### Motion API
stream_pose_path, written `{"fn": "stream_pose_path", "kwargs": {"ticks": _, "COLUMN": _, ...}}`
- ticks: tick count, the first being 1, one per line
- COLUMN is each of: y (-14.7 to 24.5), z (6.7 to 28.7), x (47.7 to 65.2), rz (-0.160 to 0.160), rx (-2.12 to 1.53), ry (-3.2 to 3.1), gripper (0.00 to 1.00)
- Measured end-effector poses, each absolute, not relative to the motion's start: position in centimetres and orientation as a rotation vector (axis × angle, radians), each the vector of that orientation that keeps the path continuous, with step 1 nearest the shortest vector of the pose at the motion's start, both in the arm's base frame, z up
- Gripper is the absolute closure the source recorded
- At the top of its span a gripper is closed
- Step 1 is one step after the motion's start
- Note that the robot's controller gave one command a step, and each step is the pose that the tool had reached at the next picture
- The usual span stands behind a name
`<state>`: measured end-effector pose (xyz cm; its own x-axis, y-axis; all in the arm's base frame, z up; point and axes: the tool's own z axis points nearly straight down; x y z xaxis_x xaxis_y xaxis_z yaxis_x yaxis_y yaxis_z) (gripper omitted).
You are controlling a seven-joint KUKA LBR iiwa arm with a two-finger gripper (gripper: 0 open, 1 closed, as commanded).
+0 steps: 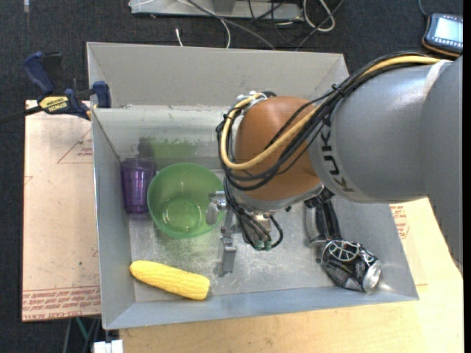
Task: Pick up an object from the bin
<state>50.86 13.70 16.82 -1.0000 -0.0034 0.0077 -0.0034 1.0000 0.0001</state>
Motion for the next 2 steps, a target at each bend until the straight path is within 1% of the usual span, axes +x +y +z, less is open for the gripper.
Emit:
{"fn": "stream_pose_path", "kwargs": {"ticks": 1, "y": 13.6, "z": 17.2, "x": 51.1, "rz": -0.002, "rx": -0.001, "ry": -3.141, "gripper": 0.00}}
{"fn": "stream_pose_path", "kwargs": {"ticks": 2, "y": 19.6, "z": 7.2, "x": 49.5, "rz": -0.002, "rx": -0.116, "ry": -3.134, "gripper": 0.00}}
